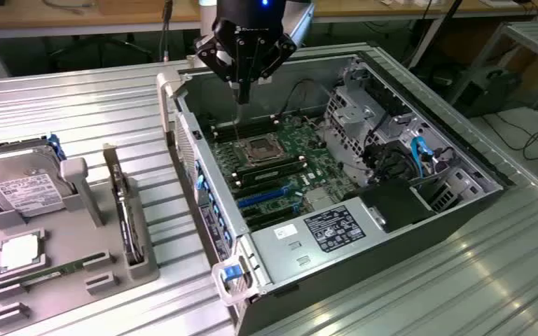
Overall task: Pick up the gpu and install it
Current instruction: 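Reach for the gpu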
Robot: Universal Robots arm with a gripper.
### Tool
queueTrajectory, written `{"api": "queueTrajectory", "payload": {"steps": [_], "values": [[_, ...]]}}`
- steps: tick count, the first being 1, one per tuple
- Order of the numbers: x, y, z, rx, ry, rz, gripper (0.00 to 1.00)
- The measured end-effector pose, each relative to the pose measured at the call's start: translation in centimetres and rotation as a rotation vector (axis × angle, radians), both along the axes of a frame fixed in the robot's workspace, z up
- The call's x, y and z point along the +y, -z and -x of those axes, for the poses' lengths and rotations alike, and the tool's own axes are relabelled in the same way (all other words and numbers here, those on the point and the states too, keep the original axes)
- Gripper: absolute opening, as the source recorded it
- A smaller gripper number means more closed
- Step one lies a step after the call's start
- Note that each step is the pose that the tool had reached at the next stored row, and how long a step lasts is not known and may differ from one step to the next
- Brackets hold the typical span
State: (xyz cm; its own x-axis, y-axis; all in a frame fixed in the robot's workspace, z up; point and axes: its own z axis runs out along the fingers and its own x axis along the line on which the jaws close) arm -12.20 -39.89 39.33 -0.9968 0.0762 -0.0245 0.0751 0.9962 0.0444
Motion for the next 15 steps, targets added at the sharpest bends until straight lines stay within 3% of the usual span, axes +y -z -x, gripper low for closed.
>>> {"api": "queueTrajectory", "payload": {"steps": [15], "values": [[0.00,0.00,0.86,0.0000,0.000,0.0000,0.11]]}}
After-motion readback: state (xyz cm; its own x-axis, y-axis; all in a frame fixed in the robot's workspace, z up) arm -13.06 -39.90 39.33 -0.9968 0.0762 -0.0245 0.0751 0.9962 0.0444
